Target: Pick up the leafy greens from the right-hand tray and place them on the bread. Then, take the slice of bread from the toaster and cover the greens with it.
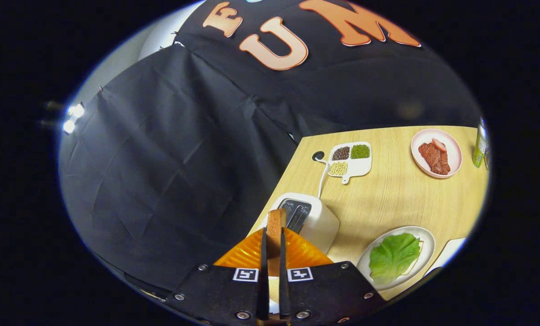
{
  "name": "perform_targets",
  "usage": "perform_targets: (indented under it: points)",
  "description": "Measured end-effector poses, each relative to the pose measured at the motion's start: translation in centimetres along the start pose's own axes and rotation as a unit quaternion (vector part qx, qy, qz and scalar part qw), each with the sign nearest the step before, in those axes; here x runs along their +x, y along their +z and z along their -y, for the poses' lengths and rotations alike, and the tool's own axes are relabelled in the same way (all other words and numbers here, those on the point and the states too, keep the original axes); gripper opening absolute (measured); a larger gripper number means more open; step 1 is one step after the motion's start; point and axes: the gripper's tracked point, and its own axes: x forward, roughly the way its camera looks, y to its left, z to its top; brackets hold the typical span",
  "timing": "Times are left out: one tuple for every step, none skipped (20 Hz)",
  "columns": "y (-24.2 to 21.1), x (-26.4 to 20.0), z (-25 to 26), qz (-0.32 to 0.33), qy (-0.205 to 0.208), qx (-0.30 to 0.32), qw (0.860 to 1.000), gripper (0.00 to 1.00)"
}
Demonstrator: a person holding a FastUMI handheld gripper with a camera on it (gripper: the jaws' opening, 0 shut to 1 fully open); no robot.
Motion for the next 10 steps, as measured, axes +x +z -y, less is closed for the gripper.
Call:
perform_targets:
  points:
    - [0.0, -0.7, 0.5, 0.006, -0.002, 0.001, 1.000, 0.09]
    - [0.1, -1.5, 1.1, 0.011, -0.002, 0.005, 1.000, 0.09]
    - [-0.1, -2.1, 1.6, 0.015, -0.002, 0.010, 1.000, 0.09]
    - [0.0, -2.6, 2.4, 0.021, -0.004, 0.016, 1.000, 0.09]
    - [-0.1, -2.9, 3.3, 0.028, -0.007, 0.021, 0.999, 0.09]
    - [-0.2, -3.3, 4.1, 0.031, -0.010, 0.026, 0.999, 0.09]
    - [-0.5, -3.7, 5.0, 0.033, -0.011, 0.034, 0.999, 0.09]
    - [-0.7, -4.0, 5.9, 0.033, -0.012, 0.043, 0.998, 0.09]
    - [-1.2, -4.2, 6.9, 0.031, -0.015, 0.050, 0.998, 0.09]
    - [-1.5, -4.5, 7.7, 0.032, -0.018, 0.058, 0.998, 0.09]
